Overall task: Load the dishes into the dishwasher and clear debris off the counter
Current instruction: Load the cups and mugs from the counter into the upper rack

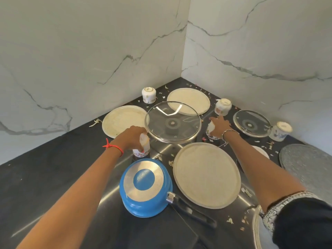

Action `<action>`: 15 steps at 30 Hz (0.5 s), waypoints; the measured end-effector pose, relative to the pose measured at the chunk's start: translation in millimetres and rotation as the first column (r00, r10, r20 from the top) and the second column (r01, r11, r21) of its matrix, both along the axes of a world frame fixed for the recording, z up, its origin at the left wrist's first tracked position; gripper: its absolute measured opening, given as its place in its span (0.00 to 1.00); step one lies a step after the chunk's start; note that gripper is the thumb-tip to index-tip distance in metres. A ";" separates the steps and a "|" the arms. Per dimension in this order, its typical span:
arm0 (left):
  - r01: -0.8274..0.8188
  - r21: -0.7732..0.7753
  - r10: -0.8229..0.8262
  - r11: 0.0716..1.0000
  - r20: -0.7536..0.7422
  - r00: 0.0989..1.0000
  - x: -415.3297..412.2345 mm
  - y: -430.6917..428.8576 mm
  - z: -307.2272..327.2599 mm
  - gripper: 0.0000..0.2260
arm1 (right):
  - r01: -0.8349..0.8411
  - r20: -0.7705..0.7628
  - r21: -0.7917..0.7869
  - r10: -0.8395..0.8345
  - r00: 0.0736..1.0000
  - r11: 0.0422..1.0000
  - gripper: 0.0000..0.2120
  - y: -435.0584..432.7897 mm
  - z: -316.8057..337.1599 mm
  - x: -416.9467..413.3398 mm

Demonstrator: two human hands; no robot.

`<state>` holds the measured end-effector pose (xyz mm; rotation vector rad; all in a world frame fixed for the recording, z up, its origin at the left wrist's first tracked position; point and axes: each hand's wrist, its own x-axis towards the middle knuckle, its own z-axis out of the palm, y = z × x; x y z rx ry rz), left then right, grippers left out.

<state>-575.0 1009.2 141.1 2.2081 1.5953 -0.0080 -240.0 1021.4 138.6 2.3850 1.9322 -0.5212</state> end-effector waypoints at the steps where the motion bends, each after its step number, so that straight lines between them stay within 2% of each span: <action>1: 0.003 -0.010 -0.004 1.000 -0.015 1.000 1.5 1.3 -0.2 0.30 | 0.009 -0.001 0.012 -0.009 1.000 1.000 0.31 1.0 -1.5 0.3; 9: -0.012 -0.062 0.011 0.998 -0.027 1.000 3.9 0.8 4.2 0.30 | 0.013 -0.054 0.121 -0.007 0.999 0.993 0.25 -4.9 9.0 11.4; 15: -0.061 0.027 0.062 0.998 -0.016 0.998 19.6 -15.7 32.7 0.28 | 0.019 -0.111 0.231 0.007 0.994 0.973 0.33 -32.8 50.2 22.1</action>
